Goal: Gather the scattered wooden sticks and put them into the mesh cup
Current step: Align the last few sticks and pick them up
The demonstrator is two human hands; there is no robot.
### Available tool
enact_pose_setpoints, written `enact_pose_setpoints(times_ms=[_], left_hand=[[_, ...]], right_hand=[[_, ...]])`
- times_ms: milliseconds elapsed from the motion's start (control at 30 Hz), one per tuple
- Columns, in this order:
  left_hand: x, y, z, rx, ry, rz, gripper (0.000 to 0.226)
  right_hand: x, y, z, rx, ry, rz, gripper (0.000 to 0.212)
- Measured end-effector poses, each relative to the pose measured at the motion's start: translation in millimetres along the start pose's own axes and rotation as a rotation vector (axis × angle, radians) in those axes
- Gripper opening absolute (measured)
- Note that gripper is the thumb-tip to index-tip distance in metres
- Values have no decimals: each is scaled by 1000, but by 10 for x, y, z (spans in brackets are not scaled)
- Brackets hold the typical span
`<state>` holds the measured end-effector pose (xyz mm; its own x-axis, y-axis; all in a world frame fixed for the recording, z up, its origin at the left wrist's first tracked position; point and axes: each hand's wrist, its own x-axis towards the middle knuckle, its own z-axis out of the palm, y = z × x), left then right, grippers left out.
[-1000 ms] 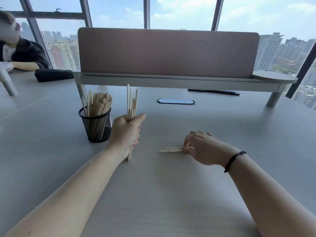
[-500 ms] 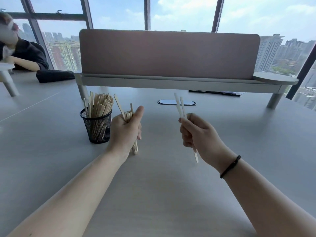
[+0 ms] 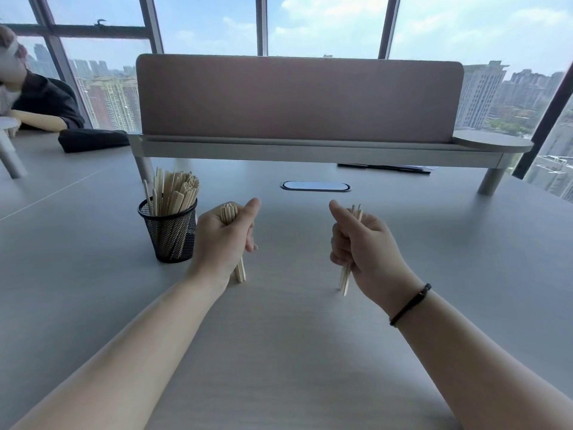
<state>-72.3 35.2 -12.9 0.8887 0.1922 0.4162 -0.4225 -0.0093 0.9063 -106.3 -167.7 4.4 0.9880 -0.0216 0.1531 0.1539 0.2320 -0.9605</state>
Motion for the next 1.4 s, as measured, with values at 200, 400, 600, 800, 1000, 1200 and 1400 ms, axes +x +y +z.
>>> enact_pose_setpoints(times_ms=[200,400,600,800,1000,1200,1400], left_hand=[[-9,57,-21,-19,-19,61,47],[-34,175,-45,-90,-218,-98,63],[-102,81,-9,85,-214,-166,68],[-71,346,-117,-52,-217,-164,63],[491,1045,-625,-218,137,4,72],[1088,990,-1158,223,281,81,69],[1136,468,-1199,527,44,-153,47]], right_hand=[[-48,-45,-22,84,-1,52,64],[-22,-33,-33,189,-146,144,74],[-70,65,158,123,-177,191,83],[-25,143,483,1,-24,219,57],[224,23,1126,39,-124,201,54],[563,-386,1984,105,-179,10,58],[881,-516,2441,71,-164,-103,56]])
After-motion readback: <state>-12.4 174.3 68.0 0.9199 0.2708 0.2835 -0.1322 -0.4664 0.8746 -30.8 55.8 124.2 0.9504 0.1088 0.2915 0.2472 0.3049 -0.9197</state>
